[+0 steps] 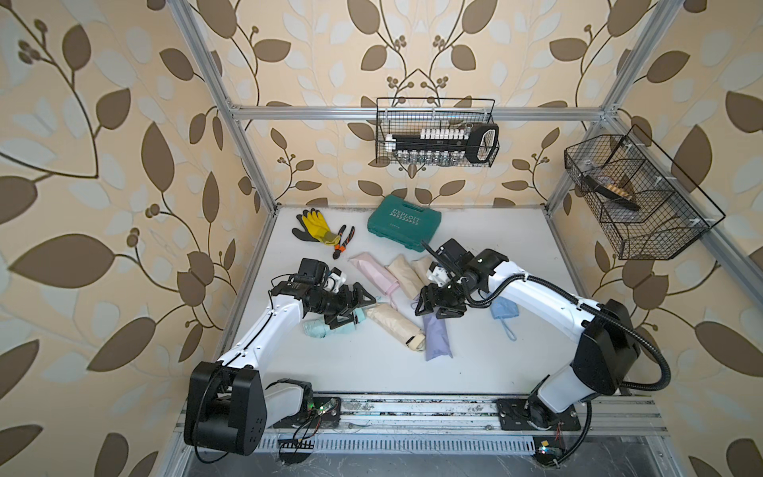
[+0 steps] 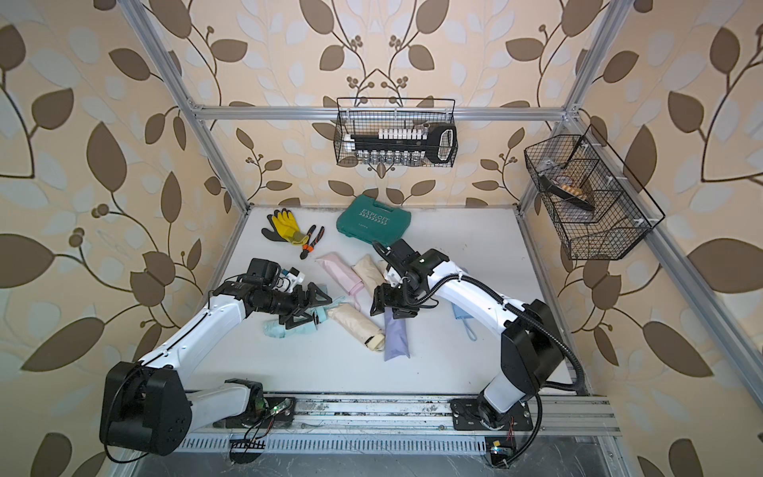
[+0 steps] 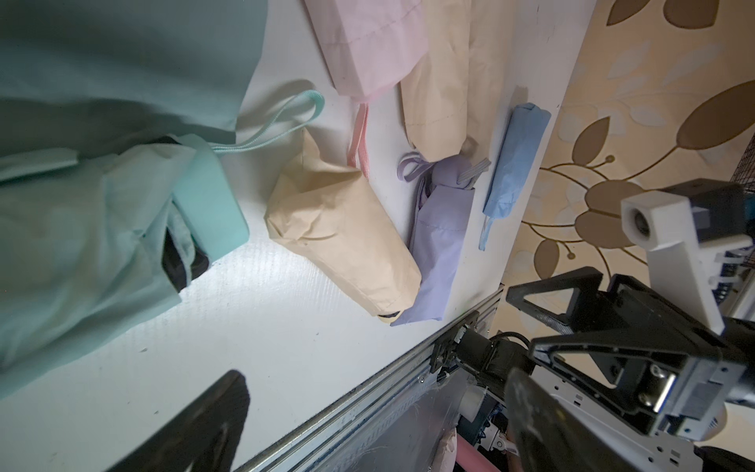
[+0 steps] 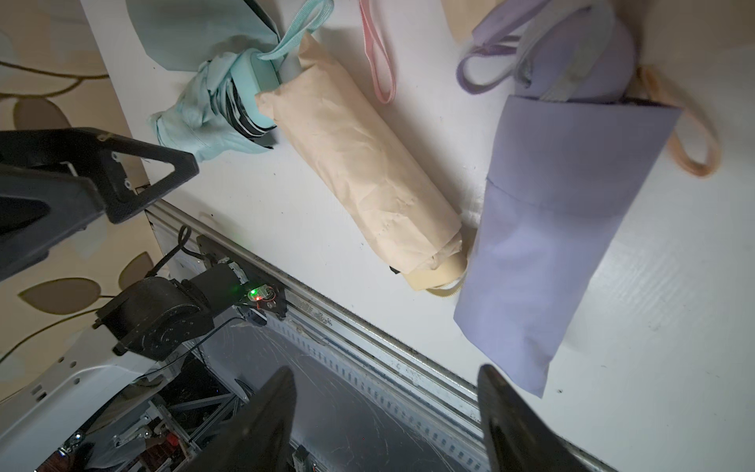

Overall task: Take umbrellas out of sleeves
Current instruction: Adjust the umbrella at the center of the board.

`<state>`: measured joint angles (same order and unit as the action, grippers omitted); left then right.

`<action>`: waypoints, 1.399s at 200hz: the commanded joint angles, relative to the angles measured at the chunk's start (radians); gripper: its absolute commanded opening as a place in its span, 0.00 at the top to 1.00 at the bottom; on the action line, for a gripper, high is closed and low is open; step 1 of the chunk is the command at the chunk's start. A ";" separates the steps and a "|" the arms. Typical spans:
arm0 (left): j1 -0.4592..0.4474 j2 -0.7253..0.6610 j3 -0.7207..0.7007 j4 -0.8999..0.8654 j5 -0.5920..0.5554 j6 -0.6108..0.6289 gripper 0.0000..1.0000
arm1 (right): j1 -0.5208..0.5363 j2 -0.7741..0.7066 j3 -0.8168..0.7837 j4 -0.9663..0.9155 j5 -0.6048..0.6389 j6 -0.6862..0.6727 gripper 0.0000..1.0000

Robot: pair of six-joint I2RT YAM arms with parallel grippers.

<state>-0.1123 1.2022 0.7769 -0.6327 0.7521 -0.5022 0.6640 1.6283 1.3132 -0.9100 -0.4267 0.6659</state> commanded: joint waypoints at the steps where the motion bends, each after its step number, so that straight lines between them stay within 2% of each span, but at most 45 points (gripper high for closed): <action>1: -0.005 -0.035 0.027 -0.028 -0.005 0.021 0.01 | 0.008 0.033 0.031 0.020 -0.006 -0.021 0.29; 62: -0.004 -0.057 0.007 -0.047 -0.015 0.037 0.01 | 0.036 0.215 0.152 0.081 -0.059 -0.014 0.30; 105: -0.004 -0.046 0.039 -0.091 -0.029 0.074 0.01 | 0.036 0.352 0.244 0.059 -0.026 -0.041 0.30; 139: -0.004 -0.041 0.039 -0.107 -0.031 0.092 0.01 | 0.030 0.396 0.272 0.021 0.025 -0.067 0.30; 212: -0.005 -0.031 0.044 -0.098 -0.031 0.098 0.01 | -0.074 0.324 0.154 0.014 0.060 -0.097 0.30; 280: -0.011 -0.018 0.039 -0.091 -0.012 0.096 0.01 | -0.196 0.083 -0.082 0.004 0.100 -0.117 0.30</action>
<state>-0.1123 1.1744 0.7898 -0.7223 0.7250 -0.4286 0.4923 1.8053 1.2934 -0.8688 -0.3592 0.5629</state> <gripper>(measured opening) 0.989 0.703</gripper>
